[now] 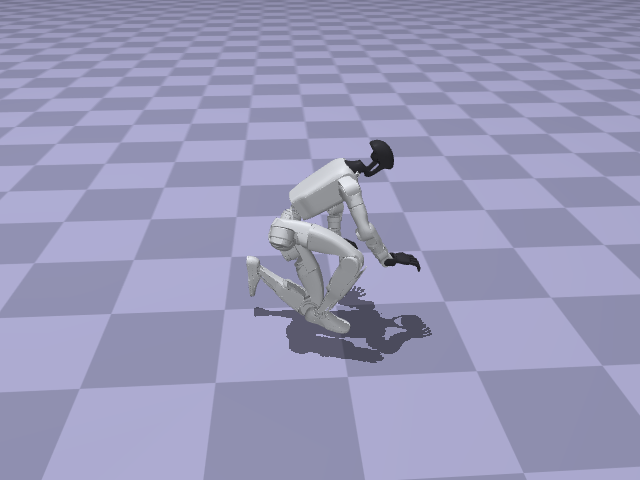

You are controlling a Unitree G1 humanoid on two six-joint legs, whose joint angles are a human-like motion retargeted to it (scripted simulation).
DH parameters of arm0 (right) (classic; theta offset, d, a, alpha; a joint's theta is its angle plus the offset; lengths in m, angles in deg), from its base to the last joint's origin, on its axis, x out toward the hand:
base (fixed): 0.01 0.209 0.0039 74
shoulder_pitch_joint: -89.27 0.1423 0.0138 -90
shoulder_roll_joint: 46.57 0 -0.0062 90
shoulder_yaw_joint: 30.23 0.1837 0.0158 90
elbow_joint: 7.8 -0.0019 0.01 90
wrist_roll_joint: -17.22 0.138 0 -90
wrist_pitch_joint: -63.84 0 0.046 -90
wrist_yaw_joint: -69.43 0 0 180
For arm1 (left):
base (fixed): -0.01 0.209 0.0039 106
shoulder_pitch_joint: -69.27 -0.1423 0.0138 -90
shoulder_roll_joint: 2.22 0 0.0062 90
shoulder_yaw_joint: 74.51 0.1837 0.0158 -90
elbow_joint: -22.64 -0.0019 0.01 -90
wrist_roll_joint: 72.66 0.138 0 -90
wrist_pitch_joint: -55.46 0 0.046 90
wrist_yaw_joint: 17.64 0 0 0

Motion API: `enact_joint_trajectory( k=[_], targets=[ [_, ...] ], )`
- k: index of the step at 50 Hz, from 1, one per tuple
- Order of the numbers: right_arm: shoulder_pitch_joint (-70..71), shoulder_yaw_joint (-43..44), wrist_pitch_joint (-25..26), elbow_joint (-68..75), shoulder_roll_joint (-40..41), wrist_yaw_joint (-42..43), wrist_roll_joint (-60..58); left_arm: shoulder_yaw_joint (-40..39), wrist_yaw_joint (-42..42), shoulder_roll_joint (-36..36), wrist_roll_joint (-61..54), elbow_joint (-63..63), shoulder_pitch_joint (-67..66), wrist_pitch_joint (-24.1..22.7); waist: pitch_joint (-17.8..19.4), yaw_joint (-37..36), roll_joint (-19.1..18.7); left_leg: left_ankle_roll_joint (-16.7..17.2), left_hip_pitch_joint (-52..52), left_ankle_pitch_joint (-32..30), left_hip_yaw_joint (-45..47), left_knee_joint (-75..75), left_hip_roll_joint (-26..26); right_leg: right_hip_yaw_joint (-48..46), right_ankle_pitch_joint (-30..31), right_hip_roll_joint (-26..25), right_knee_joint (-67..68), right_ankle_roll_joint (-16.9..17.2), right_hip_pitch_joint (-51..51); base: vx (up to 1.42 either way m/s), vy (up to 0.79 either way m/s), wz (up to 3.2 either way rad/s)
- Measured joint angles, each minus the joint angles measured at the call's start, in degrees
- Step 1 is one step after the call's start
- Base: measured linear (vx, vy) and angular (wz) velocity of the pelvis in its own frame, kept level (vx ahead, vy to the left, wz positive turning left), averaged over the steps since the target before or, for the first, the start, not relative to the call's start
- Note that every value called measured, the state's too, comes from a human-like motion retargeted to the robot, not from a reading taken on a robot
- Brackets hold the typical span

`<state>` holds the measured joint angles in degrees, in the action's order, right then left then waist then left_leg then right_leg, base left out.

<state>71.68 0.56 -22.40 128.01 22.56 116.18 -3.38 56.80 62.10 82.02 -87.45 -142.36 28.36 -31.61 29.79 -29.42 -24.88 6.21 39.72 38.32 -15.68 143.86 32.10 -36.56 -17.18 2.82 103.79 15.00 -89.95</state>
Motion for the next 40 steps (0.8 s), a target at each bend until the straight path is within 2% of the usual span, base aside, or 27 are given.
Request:
enact_joint_trajectory(
  k=[3,6,8,10,12,15,20,25,29,30,34,37,40],
  targets=[
    [5.0,-2.9,2.2,5.0,2.6,-0.3,-6.7,1.8,0.8,-2.9,0.5,0.2,2.5,-0.5,0.0,-3.0,-2.8,1.2,0.4,0.4,-1.2,0.1,-0.3,-0.9,0.4,0.5,-0.2,0.0,0.0,-0.04,-0.06,0.11],
    [7.7,-5.9,3.9,9.9,1.3,3.0,-12.6,2.0,1.6,-2.8,1.8,-0.9,3.5,-0.7,0.0,-3.1,-2.0,2.1,0.2,0.6,-1.7,-0.3,-0.3,-1.0,0.7,0.7,-0.2,0.0,0.0,0.0,-0.04,0.07],
    [8.4,-10.0,2.2,10.7,-1.7,4.3,-13.1,1.5,1.8,-1.1,2.4,-2.0,3.1,-1.1,0.0,-1.6,0.5,2.2,-0.2,0.7,-1.7,-0.6,-0.4,-0.8,0.8,0.7,0.0,0.0,0.0,0.03,-0.02,0.01],
    [8.1,-15.2,-3.2,9.6,-6.1,3.1,-6.4,0.7,1.4,1.7,2.2,-3.5,2.2,-2.0,0.0,0.9,4.3,1.6,-0.6,0.5,-1.1,-0.9,-0.4,-0.4,1.0,0.5,0.3,0.0,0.0,0.06,-0.03,0.0],
    [6.9,-15.1,-5.6,11.2,-11.0,2.6,-2.2,-2.7,2.1,5.7,3.7,-4.0,0.2,-1.7,0.0,4.5,8.5,1.5,-1.2,0.4,-0.6,-1.4,-0.3,0.1,0.6,0.3,0.8,0.0,0.0,0.09,-0.03,0.03],
    [4.5,-10.6,-5.0,18.1,-18.2,0.3,2.0,-7.3,2.2,13.1,6.1,-3.8,-4.1,-0.8,0.0,10.9,15.7,1.5,-2.2,-0.1,0.6,-2.3,-0.4,1.3,0.0,0.0,1.7,0.0,0.0,0.11,-0.01,0.07],
    [2.0,-1.9,-5.6,31.3,-31.7,-3.4,26.1,-12.6,0.9,23.5,4.4,-3.9,-11.5,-0.9,0.0,22.0,26.0,0.6,-3.8,-0.9,2.4,-4.0,-0.9,4.2,-1.3,-0.4,3.3,0.0,0.0,0.12,0.02,0.12],
    [4.5,10.1,-5.4,41.9,-45.5,-2.7,56.7,-17.9,-1.4,28.9,0.5,-5.0,-17.5,0.4,0.0,31.1,31.8,-1.0,-4.6,-0.9,4.1,-5.2,-0.1,6.5,-3.0,-0.3,4.7,0.0,0.0,0.11,0.04,0.11],
    [4.2,14.9,-3.4,48.2,-53.2,-1.1,69.3,-21.0,-1.7,31.0,-2.2,-5.4,-21.5,1.4,0.0,35.9,34.4,-3.3,-4.7,-0.5,5.5,-5.4,1.5,7.9,-3.7,-0.2,5.5,0.0,0.0,0.04,0.03,0.07],
    [3.2,14.9,-2.3,49.3,-53.8,-0.8,70.4,-21.7,-1.0,31.5,-3.1,-5.6,-22.8,1.9,0.0,37.1,35.6,-4.9,-5.1,-0.5,6.4,-5.4,1.6,9.1,-3.9,-0.5,5.8,-0.1,0.0,0.02,0.06,0.17],
    [-0.3,16.6,-2.2,50.7,-51.2,1.0,70.6,-24.2,0.4,31.9,-4.7,-5.2,-25.4,1.5,0.0,39.8,36.6,-6.2,-5.3,-0.2,7.8,-5.4,2.5,9.7,-3.9,-0.4,5.8,-0.1,0.0,0.0,0.03,0.01],
    [-0.8,20.2,-2.3,50.1,-46.1,1.3,70.2,-23.5,0.4,31.1,-5.2,-5.0,-25.4,1.1,0.0,39.2,35.2,-6.2,-4.6,-0.3,7.8,-5.2,2.9,9.2,-3.7,-0.4,5.2,-0.1,0.0,-0.03,0.08,-0.18],
    [0.2,24.2,-3.1,47.8,-39.4,-1.6,70.9,-20.0,-1.0,28.5,-4.8,-5.0,-22.3,0.7,0.0,35.6,30.5,-4.6,-2.8,-0.3,6.6,-4.6,3.9,7.0,-3.6,-0.1,3.8,0.0,0.0,-0.05,0.09,-0.35]
  ],
)
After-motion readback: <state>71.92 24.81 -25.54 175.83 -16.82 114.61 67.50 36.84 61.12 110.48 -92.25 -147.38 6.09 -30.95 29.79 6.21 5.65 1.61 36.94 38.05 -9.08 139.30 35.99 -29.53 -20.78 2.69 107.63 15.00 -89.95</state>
